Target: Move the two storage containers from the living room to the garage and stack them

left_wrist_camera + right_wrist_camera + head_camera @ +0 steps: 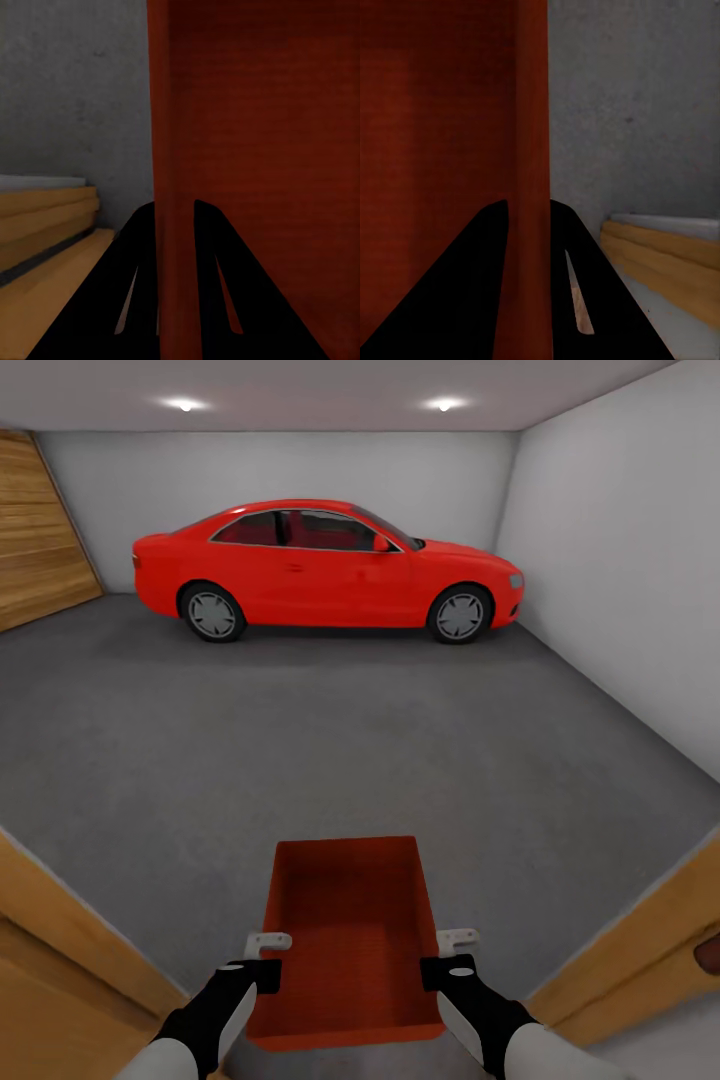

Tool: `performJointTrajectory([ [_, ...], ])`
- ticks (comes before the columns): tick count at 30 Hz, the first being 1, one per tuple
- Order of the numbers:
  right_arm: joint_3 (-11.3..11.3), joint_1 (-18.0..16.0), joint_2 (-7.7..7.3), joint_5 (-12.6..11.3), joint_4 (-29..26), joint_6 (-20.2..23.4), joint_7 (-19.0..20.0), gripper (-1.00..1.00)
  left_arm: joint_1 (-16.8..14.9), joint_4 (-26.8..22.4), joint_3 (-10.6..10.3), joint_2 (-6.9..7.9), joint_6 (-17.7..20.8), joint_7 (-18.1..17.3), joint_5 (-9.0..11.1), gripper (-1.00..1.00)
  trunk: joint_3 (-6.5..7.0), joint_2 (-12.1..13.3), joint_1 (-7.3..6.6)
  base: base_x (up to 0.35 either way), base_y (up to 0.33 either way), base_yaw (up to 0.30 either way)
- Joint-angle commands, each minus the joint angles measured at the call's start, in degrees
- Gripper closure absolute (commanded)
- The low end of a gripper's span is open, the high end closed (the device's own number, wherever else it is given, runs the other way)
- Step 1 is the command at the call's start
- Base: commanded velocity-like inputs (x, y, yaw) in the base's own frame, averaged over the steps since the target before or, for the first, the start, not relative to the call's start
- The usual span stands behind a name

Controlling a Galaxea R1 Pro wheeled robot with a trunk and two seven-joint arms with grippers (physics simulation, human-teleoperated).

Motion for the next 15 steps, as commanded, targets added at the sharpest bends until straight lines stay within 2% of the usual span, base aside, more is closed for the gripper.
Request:
performJointTrajectory([
  [1,0.76,-0.07,-0.91,-0.43,0.08,0.43,-1.41,1.00,0.00,-0.15,-1.43,0.01,0.26,0.58,-0.83,1.00,-0.06,-0.05,0.04,0.323,0.000,0.000],
  [15,0.76,-0.07,-0.89,-0.43,0.09,0.43,-1.38,1.00,0.02,0.00,-1.42,0.01,0.26,0.58,-0.83,1.00,-0.06,-0.05,0.04,0.323,0.000,0.000],
])
